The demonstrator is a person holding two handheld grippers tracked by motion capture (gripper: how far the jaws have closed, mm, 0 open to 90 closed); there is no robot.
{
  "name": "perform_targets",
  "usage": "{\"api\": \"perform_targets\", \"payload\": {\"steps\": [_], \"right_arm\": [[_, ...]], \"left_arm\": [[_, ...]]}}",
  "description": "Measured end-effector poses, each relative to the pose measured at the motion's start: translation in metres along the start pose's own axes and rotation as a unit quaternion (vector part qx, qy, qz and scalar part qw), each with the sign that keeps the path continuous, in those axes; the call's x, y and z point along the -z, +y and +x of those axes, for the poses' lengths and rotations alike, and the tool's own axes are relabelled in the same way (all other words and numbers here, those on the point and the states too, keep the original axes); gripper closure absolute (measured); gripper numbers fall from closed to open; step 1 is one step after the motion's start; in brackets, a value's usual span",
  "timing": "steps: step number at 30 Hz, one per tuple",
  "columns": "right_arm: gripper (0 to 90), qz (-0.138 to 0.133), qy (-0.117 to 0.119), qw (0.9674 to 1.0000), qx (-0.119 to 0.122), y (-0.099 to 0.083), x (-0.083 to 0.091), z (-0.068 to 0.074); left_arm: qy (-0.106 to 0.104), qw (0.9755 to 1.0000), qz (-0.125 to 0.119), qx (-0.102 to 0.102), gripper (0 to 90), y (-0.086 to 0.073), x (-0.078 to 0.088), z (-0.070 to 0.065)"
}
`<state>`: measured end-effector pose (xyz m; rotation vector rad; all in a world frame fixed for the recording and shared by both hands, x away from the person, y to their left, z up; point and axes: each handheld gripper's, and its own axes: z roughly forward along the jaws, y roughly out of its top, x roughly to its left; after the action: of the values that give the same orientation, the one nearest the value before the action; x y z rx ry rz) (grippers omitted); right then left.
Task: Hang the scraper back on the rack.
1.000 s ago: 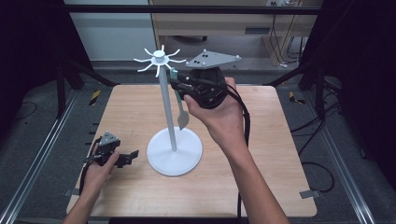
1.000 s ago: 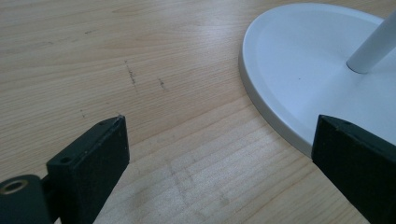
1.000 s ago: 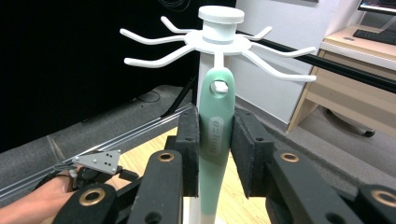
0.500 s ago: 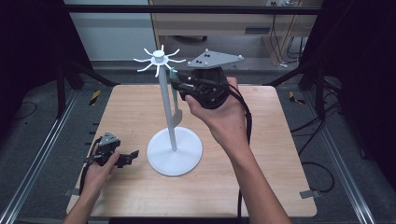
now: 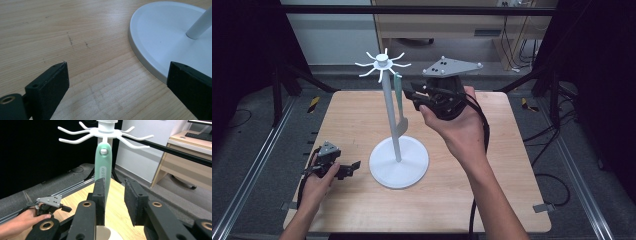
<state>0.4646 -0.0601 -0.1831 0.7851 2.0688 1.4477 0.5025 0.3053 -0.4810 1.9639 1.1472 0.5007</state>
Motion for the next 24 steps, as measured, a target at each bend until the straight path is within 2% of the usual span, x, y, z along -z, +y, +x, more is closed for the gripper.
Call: {"api": "perform_targets", "payload": {"steps": [13,24], "right_arm": [[69.8,0.005,-0.007,1.0000,-0.002,-0.0010,0.0019,-0.0034],[60.1,0.009,-0.026,0.9996,-0.009,-0.0042,0.0039,-0.0077]], "left_arm": [[0.001,1.0000,0.000,0.000,3.9,0.0001,0.0001,0.0001],[0.000,1.0000,0.000,0.000,3.8,-0.0001,-0.0003,-0.0001]]}}
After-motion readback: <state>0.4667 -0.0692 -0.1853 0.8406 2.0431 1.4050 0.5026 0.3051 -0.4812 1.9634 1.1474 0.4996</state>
